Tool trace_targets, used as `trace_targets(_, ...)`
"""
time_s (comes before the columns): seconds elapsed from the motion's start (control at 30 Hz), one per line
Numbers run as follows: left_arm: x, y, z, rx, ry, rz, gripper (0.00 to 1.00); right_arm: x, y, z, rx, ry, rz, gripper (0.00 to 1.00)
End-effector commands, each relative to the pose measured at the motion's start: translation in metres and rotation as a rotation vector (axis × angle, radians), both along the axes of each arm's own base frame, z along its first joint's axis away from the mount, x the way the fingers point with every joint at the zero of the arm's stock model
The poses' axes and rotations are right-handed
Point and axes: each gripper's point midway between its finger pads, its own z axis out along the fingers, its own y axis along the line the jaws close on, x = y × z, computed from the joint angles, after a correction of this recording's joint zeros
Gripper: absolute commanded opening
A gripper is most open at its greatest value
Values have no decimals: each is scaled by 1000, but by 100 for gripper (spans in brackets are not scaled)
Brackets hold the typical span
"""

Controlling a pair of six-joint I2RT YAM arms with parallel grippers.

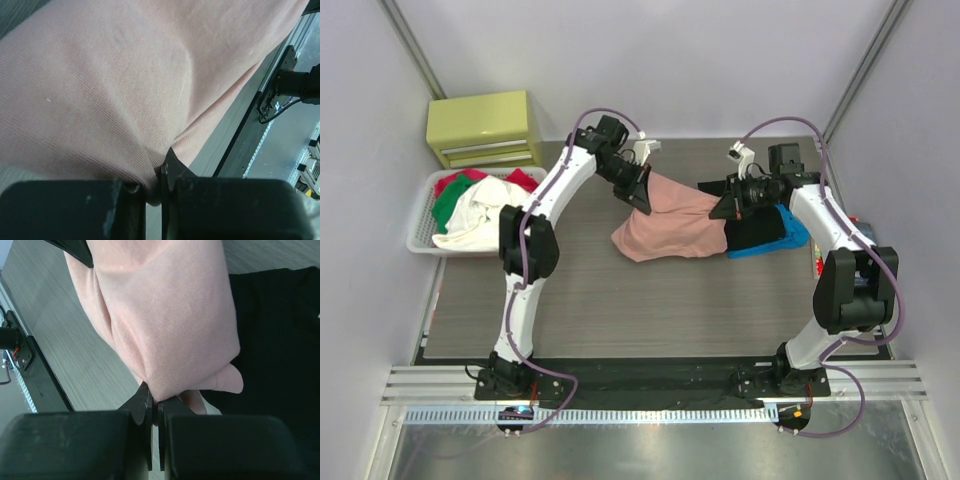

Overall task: Fold and stack the t-shirts
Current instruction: Put the neatly folded tshirt into the corner of the board with both arms

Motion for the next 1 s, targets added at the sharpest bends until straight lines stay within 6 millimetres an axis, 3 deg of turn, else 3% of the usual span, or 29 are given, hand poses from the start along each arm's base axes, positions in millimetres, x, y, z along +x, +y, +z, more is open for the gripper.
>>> trace_targets(0.0,10,-4,10,-22,-31,11,0,16,-13,24,-4,-90,-14,1)
trace_targets(0.17,8,-11,1,-16,-13,-3,0,15,-18,14,-19,-67,-13,1)
trace_targets(0.47,13,-12,6,-18,-45,3,0,18,-19,5,-26,-56,-6,1)
trace_targets(0.5,13,-12,8,-18,-50,2,0,24,-29,6,-28,-59,-34,1)
trace_targets(0.8,21,-14,19,-10,-94,40,0,31,-46,1,-95,-70,-100,1)
trace_targets(0.93,37,-8,18,37,-140,119,0,36,-62,3,-134,-101,-173,1)
trace_targets(0.97,43,-8,25,27,-155,163,0,36,-64,5,-134,-105,-183,1)
